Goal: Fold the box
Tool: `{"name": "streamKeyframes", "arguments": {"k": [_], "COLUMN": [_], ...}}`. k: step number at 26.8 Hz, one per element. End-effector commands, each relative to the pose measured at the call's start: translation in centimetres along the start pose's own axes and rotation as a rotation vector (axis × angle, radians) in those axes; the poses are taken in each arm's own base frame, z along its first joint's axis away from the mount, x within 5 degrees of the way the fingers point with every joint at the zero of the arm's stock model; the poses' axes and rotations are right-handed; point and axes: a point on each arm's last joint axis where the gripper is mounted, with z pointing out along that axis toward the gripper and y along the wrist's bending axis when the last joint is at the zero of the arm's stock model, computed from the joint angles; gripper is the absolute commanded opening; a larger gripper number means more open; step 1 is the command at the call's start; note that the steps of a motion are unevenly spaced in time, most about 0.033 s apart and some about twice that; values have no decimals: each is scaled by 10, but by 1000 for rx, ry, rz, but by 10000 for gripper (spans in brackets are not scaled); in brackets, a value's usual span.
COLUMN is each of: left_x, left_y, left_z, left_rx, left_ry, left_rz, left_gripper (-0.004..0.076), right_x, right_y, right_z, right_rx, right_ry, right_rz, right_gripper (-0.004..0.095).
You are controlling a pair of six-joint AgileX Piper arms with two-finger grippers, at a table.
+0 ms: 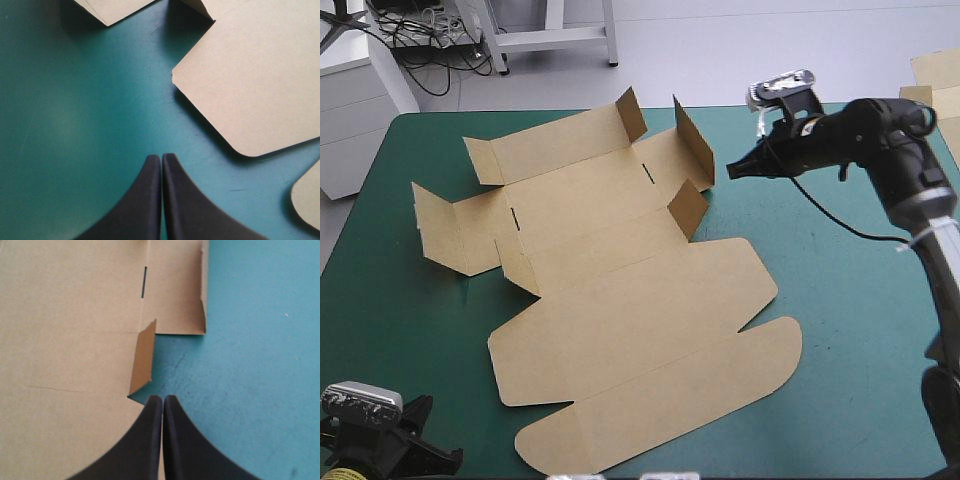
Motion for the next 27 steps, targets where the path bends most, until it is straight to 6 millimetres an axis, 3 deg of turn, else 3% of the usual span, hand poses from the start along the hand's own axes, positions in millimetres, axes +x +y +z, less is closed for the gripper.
{"name": "streamKeyframes", "arguments": {"k": [1,6,13,19,24,27], "left_x": [-11,-11,-11,-11,-11,-11], "left_y": [1,3,3,3,3,3], "left_z": [-4,-4,-4,-4,-4,-4], "left_rx": [-13,-27,-27,-27,-27,-27], "left_ry": [-70,-70,-70,-70,-70,-70], "left_rz": [7,15,15,15,15,15], "left_gripper": [-10,-10,-10,-10,-10,-10], "right_x": [-24,-24,-20,-12,-4,-6], "right_y": [11,12,10,10,11,9], "right_z": [5,39,48,60,91,105], "right_rx": [-19,-60,-60,-84,-166,-176], "right_ry": [-81,25,68,160,216,181], "right_rz": [-30,-54,-56,-1,46,50], "right_gripper": [1,0,36,350,689,706]}}
